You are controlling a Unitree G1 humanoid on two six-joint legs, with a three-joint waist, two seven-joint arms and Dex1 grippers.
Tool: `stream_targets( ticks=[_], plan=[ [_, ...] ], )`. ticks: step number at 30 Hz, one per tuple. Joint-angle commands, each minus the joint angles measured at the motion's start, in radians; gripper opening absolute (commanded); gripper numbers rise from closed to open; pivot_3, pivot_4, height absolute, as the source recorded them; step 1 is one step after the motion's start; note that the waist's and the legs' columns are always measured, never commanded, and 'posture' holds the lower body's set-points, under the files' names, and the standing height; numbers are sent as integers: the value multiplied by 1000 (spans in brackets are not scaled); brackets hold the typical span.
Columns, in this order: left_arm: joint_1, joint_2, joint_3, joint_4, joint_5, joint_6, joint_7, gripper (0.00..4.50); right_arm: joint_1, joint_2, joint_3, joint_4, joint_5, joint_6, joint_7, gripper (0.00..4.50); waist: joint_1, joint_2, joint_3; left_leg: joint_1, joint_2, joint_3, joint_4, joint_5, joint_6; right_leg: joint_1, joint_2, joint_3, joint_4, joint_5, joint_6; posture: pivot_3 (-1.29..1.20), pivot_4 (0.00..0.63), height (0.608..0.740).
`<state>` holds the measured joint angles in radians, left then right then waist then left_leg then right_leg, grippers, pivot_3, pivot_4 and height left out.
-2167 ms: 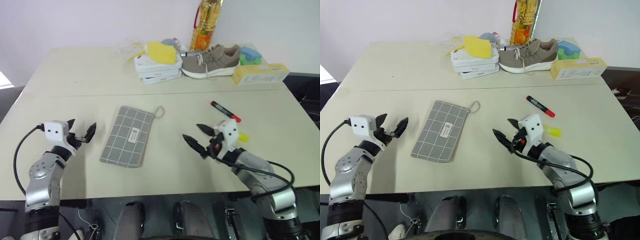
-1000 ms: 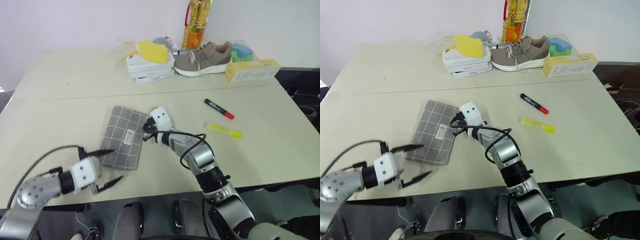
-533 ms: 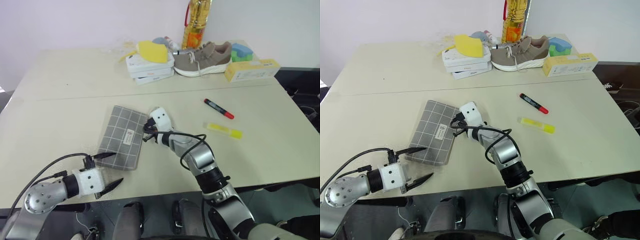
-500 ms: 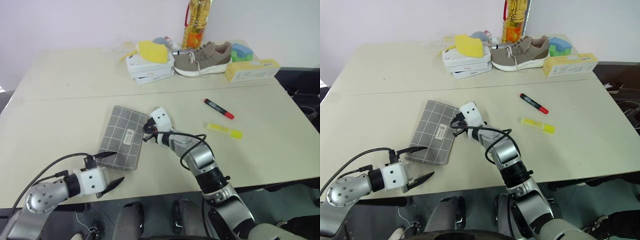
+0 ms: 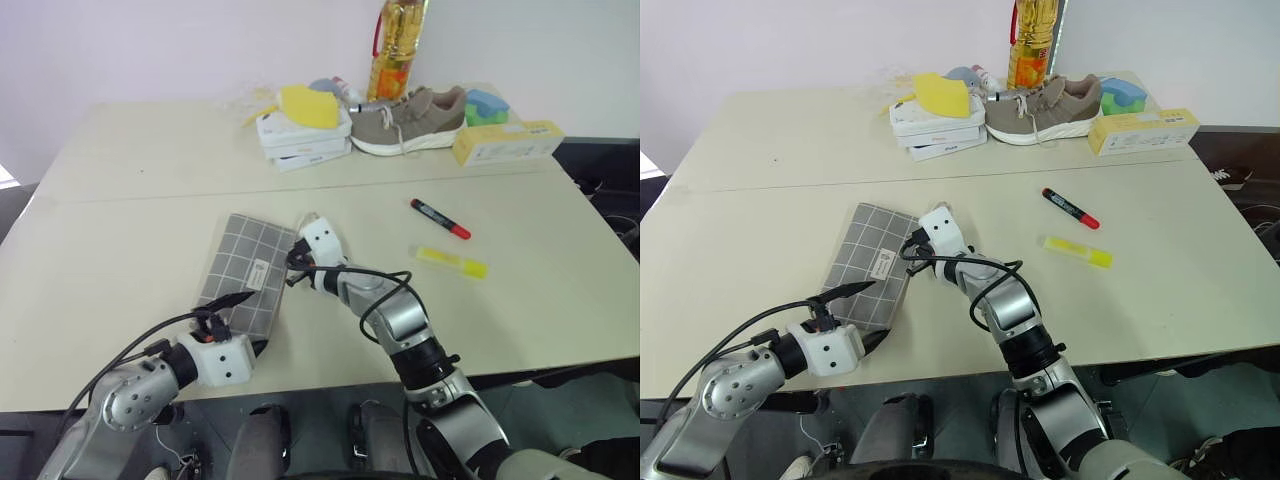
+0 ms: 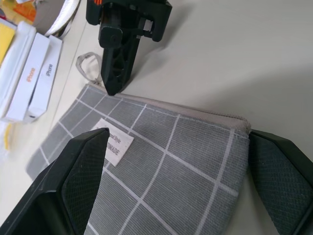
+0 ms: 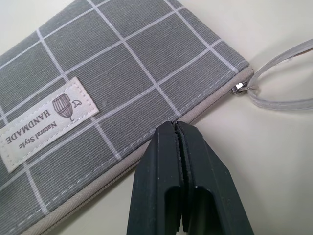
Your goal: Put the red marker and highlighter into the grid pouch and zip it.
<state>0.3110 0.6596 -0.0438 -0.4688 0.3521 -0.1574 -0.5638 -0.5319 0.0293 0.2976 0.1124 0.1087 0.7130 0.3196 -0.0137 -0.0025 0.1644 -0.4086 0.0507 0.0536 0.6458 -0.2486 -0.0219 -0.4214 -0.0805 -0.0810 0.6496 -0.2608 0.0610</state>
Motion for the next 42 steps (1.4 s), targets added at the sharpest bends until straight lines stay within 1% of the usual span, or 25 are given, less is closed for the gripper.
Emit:
stream_targets(
  ticks=[1,7,8,9,17,21,27,32,39,41,42],
  plan=[
    [22,1,2,59,72,86,15,3642,0,21,12,-9,0,-6,7,0,-1,0,0,0,0,0,0,0,0,0,0,0,0,0,0,0,150,740],
    [2,-9,11,62,61,104,46,567,-1,19,15,-7,-1,-7,8,0,-3,0,0,0,1,-1,0,0,0,-1,2,0,0,0,0,0,150,740],
    [-2,-11,12,63,56,102,50,118,-2,19,15,-6,-1,-7,8,0,-3,1,0,0,1,-1,0,0,0,-1,2,0,0,0,0,0,150,740],
    [-6,-12,12,66,51,97,54,48,-1,19,16,-6,-3,-7,8,0,-2,1,0,0,1,-1,0,0,0,-1,2,0,0,0,0,0,150,740],
    [-31,-26,20,80,31,63,93,48,0,20,13,-5,-7,-9,5,0,0,1,0,0,1,-1,0,0,0,-1,1,0,0,0,0,0,150,740],
    [-51,-48,39,91,4,46,126,48,0,22,-1,-7,-12,-33,-12,0,1,1,0,0,1,-1,0,0,0,-1,1,0,0,0,0,0,150,740],
    [-62,-51,24,100,-18,-10,124,48,-15,23,-32,-3,-4,-78,-22,0,0,0,1,-3,1,0,-1,0,0,-4,1,0,0,0,0,0,150,740],
    [-59,-61,22,100,-31,-34,126,48,-13,16,-15,-16,-19,-108,-9,0,-1,0,1,-4,1,0,-1,0,0,-4,1,0,0,0,0,0,150,740],
    [-58,-63,18,89,-98,-92,100,48,-29,2,-28,-51,-23,-151,10,0,-1,0,1,-4,1,0,-1,0,0,-5,1,0,0,0,0,0,150,740],
    [-58,-72,22,76,-159,-105,83,48,-24,-31,-24,-78,-26,-163,39,0,0,0,1,-5,1,0,-1,0,0,-5,1,0,0,0,0,0,150,740],
    [-61,-75,27,72,-189,-105,75,48,-19,-68,-9,-101,-47,-179,58,0,1,0,1,-5,1,0,-1,0,0,-5,1,0,0,0,0,0,150,740]
  ],
)
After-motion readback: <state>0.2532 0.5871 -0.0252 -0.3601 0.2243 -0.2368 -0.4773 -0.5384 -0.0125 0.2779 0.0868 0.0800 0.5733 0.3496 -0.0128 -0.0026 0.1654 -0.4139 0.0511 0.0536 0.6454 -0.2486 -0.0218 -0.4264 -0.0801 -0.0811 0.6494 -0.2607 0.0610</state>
